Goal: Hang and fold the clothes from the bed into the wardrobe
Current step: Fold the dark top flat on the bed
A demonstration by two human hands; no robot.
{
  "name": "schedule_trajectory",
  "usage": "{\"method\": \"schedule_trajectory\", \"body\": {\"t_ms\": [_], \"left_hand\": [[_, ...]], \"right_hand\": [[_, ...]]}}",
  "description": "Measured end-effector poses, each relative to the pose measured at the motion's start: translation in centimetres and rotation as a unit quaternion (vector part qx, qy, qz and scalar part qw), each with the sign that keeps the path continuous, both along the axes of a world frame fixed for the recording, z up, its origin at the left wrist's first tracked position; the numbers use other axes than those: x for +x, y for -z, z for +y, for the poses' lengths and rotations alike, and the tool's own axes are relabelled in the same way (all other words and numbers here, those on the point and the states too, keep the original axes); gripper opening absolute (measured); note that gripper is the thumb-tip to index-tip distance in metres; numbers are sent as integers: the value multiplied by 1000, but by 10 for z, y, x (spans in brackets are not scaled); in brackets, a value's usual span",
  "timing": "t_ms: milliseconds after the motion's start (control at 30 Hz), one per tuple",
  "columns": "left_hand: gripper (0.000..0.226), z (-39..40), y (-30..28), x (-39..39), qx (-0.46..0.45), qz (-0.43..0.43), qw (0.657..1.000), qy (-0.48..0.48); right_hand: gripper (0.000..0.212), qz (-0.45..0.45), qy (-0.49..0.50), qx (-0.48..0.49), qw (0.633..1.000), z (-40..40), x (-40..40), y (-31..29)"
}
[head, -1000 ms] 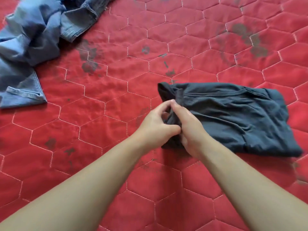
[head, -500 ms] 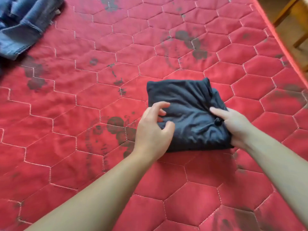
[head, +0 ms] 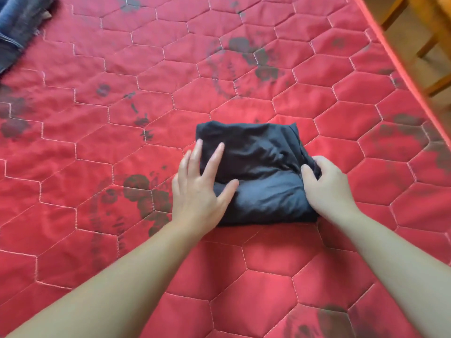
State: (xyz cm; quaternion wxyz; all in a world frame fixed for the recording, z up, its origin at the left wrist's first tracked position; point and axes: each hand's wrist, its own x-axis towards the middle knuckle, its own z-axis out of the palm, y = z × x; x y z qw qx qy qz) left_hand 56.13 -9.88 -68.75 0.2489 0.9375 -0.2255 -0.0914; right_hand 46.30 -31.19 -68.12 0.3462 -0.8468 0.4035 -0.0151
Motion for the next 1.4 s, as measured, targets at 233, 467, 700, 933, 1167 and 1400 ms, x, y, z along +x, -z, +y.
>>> {"method": "schedule_trajectory", "body": {"t_ms": [233, 467, 700, 933, 1167, 1400], "left_hand": [[69, -39, 8, 44, 189, -21, 979, 77], [74, -39, 22, 60, 219, 17, 971, 96], [86, -21, 4, 12, -120, 122, 976, -134], [57, -15, -11, 6, -175, 313, 901, -244], [62, 9, -18, -6, -215, 303, 909, -190], [79, -8, -43, -12, -246, 324, 904, -132]], "right_hand": [[56, -70, -217, -239, 944, 33, 15, -10], [73, 86, -244, -201, 945, 19, 9, 37], [77, 113, -258, -194, 940, 19, 10, 34], [79, -21, -190, -166, 968, 40, 21, 6], [71, -207, -55, 234, 948, 104, 91, -2], [64, -224, -44, 346, 910, 97, 69, -10]]}}
